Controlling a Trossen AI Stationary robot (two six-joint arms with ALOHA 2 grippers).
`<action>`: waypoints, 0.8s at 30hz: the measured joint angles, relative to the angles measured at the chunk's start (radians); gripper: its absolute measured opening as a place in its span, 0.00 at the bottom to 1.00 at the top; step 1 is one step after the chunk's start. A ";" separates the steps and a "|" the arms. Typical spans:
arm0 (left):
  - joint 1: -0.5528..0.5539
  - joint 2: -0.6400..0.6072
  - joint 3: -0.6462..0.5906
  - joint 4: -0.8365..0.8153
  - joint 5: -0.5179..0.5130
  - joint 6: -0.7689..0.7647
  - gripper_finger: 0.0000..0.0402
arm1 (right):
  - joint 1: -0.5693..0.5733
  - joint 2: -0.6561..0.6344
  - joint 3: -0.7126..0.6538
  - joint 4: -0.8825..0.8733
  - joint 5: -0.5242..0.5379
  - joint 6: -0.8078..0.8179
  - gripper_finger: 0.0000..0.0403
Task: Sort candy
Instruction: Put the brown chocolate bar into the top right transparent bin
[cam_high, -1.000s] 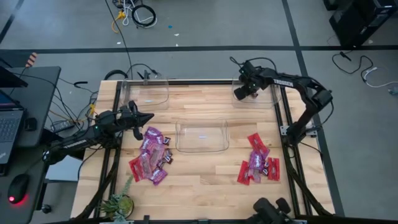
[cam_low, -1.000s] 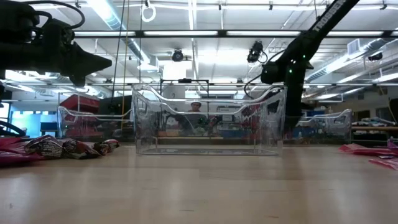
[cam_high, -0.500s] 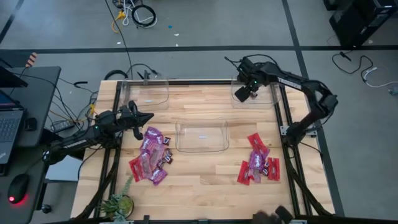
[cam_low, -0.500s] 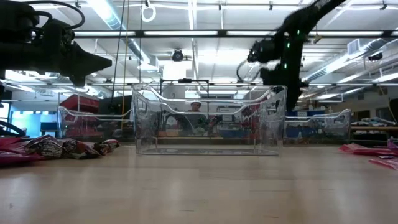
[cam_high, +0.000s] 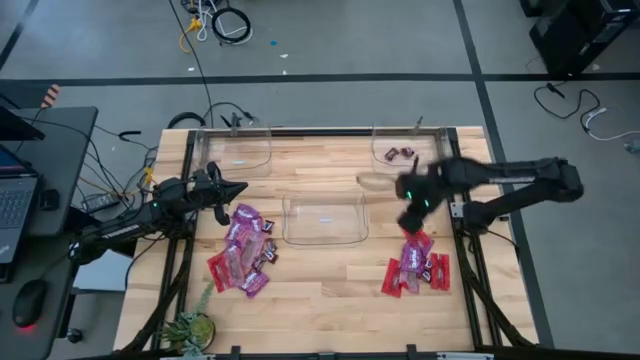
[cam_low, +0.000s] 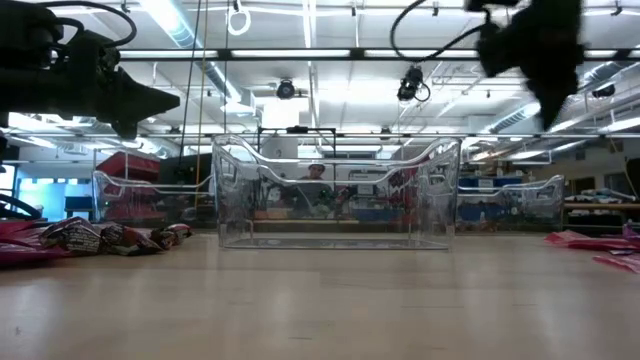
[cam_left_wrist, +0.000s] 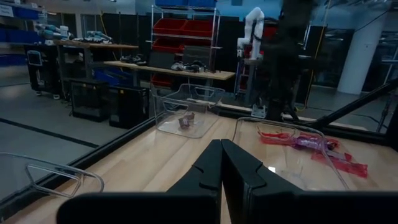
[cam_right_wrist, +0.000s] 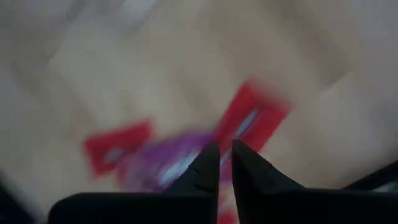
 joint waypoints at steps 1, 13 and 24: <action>0.000 0.000 0.000 0.000 0.000 0.000 0.02 | 0.051 -0.009 -0.021 0.012 -0.029 0.058 0.09; 0.000 0.001 0.000 -0.035 0.004 -0.011 0.02 | 0.573 0.078 -0.252 0.388 -0.089 0.514 0.43; 0.000 0.001 0.000 -0.045 0.003 -0.014 0.02 | 0.735 0.289 -0.256 0.404 -0.086 0.534 0.54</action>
